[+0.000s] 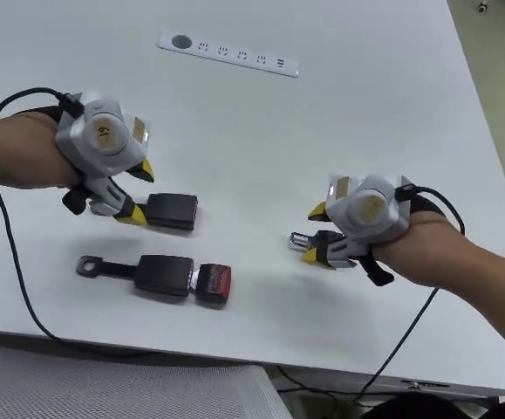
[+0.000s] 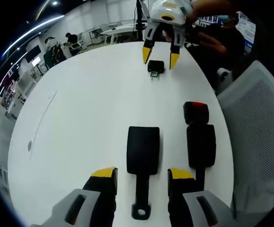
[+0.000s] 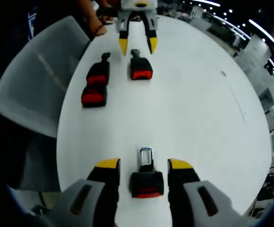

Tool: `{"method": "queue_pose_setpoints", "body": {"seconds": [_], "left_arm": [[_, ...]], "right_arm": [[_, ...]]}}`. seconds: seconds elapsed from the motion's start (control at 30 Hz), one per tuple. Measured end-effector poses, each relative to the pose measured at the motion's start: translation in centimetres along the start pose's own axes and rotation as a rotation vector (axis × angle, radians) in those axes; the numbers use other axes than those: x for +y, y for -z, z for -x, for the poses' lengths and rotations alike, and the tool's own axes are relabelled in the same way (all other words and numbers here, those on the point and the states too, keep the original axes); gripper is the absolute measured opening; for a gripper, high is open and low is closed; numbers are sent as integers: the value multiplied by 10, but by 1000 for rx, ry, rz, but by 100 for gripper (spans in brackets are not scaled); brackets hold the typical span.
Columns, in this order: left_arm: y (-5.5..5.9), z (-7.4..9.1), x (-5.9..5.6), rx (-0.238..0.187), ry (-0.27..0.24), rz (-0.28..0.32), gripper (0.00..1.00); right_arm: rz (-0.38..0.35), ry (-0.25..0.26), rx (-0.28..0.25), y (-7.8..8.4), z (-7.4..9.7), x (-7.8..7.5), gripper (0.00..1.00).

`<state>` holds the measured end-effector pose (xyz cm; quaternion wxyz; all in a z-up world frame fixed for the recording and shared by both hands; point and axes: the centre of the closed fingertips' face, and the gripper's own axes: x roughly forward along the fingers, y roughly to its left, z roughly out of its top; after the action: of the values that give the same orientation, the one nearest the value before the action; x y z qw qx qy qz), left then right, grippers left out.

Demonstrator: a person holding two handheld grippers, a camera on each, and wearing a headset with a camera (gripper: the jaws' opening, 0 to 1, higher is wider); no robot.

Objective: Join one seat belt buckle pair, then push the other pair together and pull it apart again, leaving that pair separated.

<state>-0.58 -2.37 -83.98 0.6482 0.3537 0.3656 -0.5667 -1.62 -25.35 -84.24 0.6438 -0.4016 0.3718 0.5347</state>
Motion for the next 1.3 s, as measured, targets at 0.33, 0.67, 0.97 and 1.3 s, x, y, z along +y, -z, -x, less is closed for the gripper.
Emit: {"method": "queue_pose_setpoints", "body": {"seconds": [0.33,0.67,0.97,1.3], "left_arm": [[-1,-16,2,22,33,-46,44],[-3,-28,1,23,61,-58,43],[-3,-31,-4,24,108,-72,33],[-3,-31,-3,16,109,-78,33]], "right_arm": [[-22,-19,53,32,-6,-5,40],[-35,-78,72,48,-12,-1,35],[-20,-108,83,48,-13,-1,34],[9,-131,91,45,-12,1,34]]}}
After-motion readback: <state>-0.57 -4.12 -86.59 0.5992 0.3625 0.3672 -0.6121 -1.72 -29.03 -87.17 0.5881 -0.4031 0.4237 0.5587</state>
